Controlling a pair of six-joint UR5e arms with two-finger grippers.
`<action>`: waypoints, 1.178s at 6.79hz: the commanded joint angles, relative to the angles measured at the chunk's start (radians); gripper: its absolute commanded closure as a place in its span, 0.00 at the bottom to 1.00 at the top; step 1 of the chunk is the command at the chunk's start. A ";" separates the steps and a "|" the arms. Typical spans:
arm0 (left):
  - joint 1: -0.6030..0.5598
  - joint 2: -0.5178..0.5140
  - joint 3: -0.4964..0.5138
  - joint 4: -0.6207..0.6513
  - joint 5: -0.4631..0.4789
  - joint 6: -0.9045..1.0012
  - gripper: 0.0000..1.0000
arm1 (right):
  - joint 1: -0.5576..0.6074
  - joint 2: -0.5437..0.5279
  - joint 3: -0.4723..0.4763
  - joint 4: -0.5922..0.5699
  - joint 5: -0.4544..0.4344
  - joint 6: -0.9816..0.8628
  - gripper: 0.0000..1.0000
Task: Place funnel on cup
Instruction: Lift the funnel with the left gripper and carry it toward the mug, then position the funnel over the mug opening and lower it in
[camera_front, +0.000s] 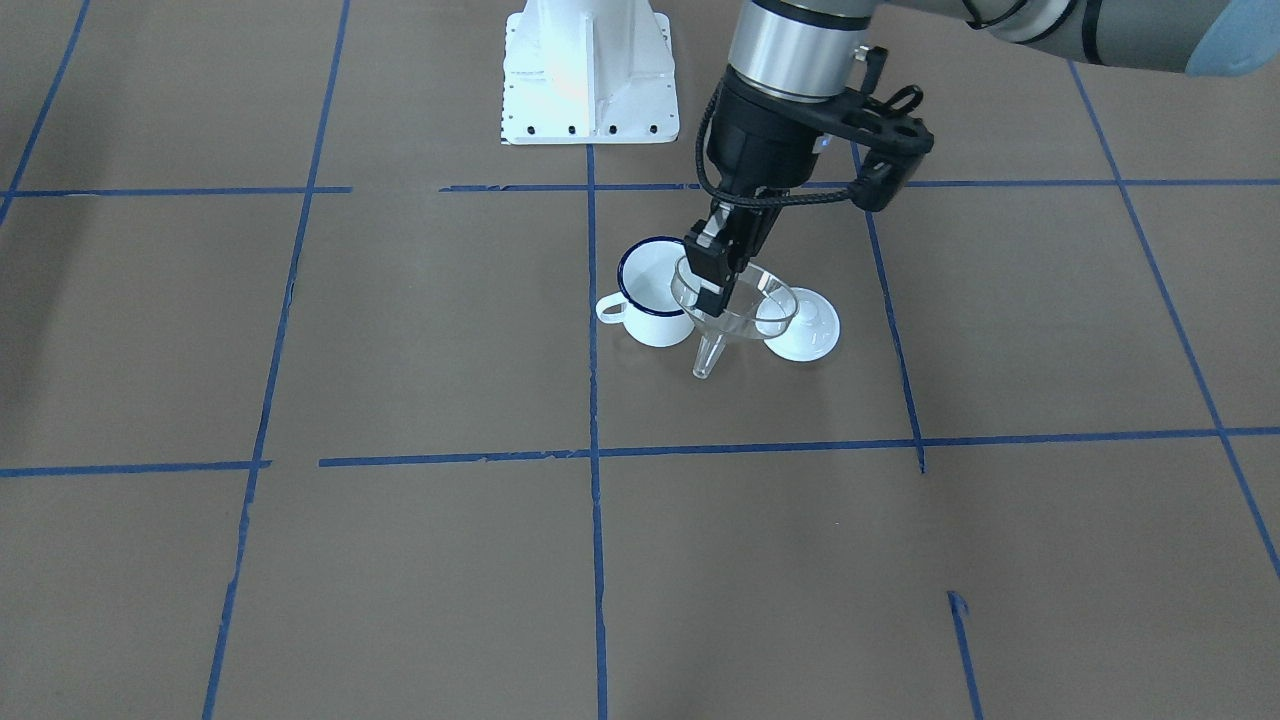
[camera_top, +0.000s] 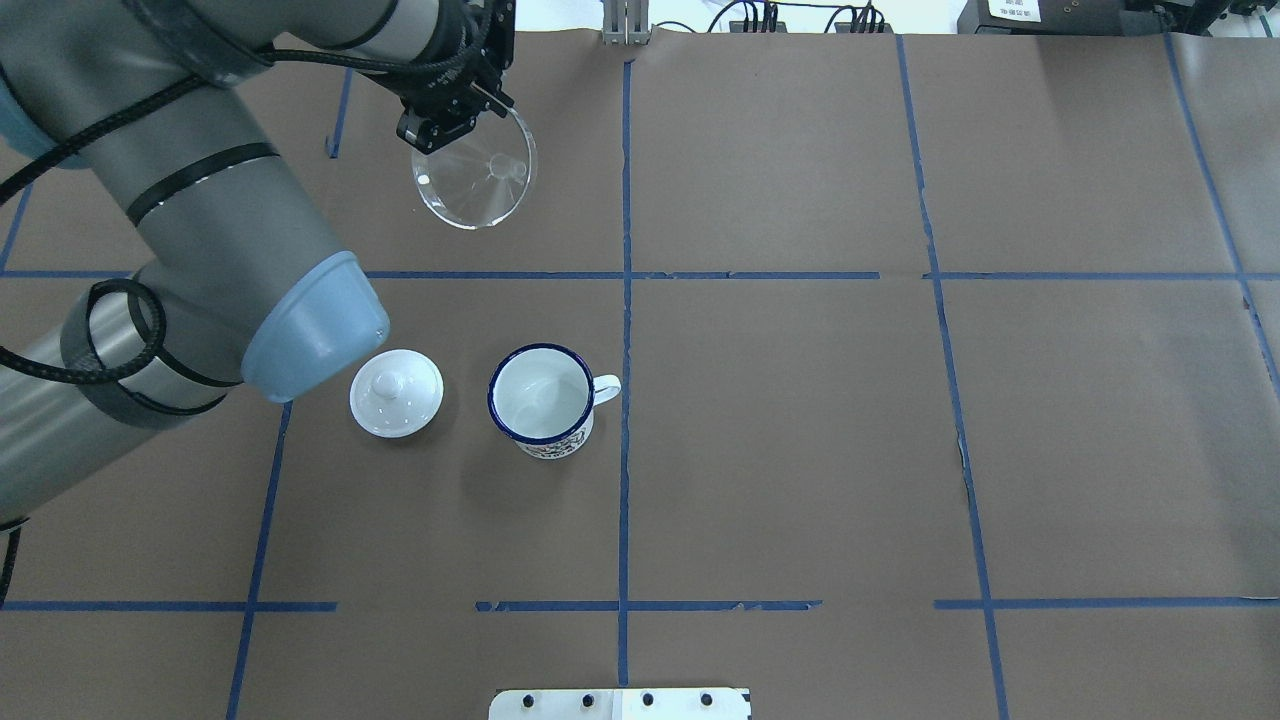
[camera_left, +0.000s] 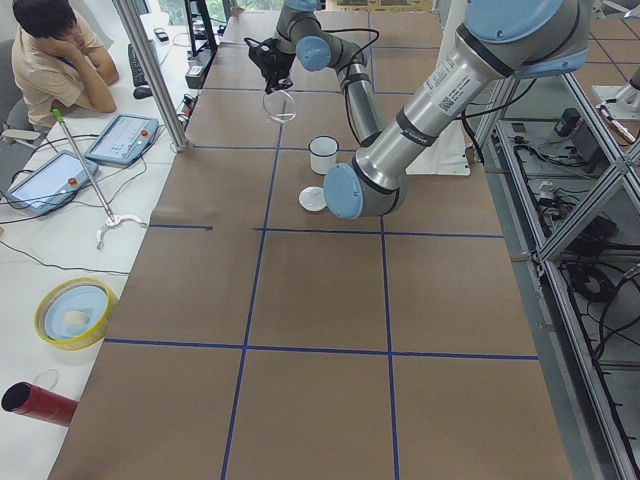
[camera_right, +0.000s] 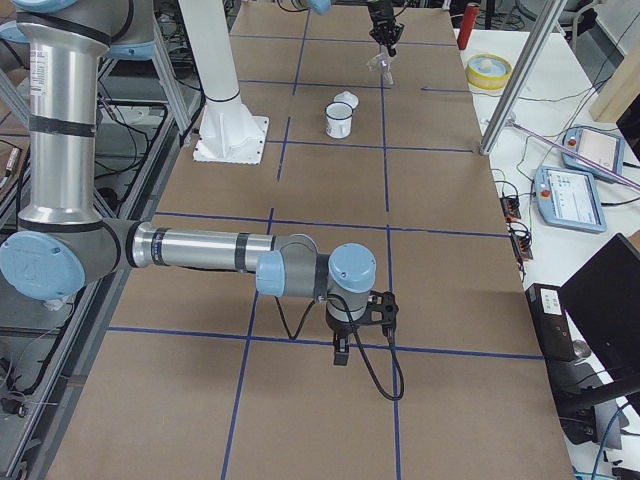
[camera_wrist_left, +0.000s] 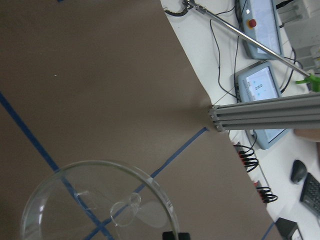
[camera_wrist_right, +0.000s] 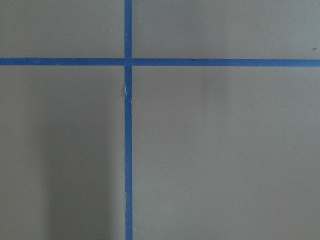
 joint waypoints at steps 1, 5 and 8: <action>0.071 -0.120 0.012 0.323 -0.051 0.177 1.00 | 0.000 0.000 0.000 0.000 0.000 0.000 0.00; 0.164 -0.141 0.133 0.348 -0.088 0.374 1.00 | 0.000 0.000 0.000 0.000 0.000 0.000 0.00; 0.169 -0.134 0.309 0.176 -0.085 0.394 1.00 | 0.000 0.000 0.000 0.000 0.000 0.000 0.00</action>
